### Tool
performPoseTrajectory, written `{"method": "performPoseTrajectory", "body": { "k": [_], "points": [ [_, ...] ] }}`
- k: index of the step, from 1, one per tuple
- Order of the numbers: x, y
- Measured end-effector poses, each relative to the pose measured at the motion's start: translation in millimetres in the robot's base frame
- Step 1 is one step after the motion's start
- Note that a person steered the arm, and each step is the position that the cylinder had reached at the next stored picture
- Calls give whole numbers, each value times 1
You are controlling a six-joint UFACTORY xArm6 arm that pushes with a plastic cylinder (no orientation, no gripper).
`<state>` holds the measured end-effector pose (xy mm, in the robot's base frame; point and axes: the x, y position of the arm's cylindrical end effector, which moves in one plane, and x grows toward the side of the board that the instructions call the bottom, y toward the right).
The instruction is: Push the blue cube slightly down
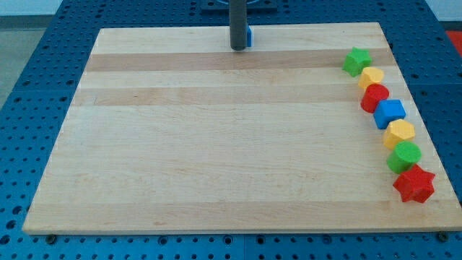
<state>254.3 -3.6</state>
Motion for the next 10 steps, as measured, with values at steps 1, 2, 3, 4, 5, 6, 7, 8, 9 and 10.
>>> {"method": "performPoseTrajectory", "body": {
  "k": [1,2,3,4,5,6,7,8,9,10],
  "points": [
    [38,11],
    [43,60],
    [31,69],
    [12,70],
    [-1,101],
    [-11,115],
    [-7,162],
    [38,258],
    [63,324],
    [80,287]
  ]
}}
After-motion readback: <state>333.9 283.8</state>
